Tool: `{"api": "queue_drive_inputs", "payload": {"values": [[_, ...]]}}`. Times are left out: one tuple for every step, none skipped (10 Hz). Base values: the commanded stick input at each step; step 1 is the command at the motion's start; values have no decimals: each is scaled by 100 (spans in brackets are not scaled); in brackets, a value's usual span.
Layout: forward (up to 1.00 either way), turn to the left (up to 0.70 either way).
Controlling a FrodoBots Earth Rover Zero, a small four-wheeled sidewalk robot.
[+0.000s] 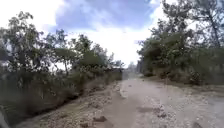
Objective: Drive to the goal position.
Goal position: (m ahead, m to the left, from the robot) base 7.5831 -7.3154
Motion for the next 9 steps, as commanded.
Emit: {"api": "queue_drive_inputs", "payload": {"values": [[45, -27], [45, -27], [45, -27], [45, -27], [45, -27], [45, -27], [45, -27], [45, -27], [45, -17]]}}
